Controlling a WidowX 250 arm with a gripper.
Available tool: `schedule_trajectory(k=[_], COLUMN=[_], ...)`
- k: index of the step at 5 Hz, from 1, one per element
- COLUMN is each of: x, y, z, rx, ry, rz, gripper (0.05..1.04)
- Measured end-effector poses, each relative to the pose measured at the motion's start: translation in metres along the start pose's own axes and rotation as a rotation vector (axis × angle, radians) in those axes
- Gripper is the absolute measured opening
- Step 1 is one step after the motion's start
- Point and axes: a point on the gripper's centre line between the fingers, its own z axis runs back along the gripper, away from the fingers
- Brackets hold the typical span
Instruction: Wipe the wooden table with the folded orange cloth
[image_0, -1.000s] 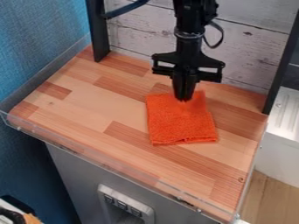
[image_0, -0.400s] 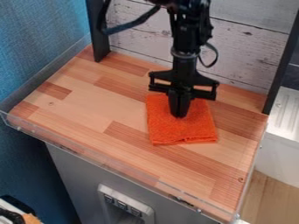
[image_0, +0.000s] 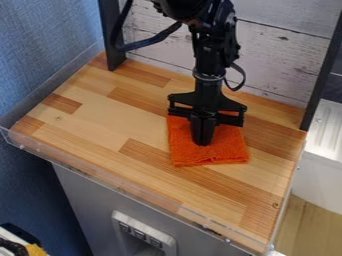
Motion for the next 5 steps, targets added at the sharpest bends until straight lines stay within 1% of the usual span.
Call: schedule_trajectory(k=[1,2,5], x=[-0.006,-0.014,-0.039], y=[0.0,-0.002,-0.011], z=[-0.002,-0.002,-0.004], rx=[-0.003,-0.009,-0.011], ry=[0.006,0.006,-0.016], rz=[-0.007,-0.042,-0.159], gripper=[0.062,0.062,0.062])
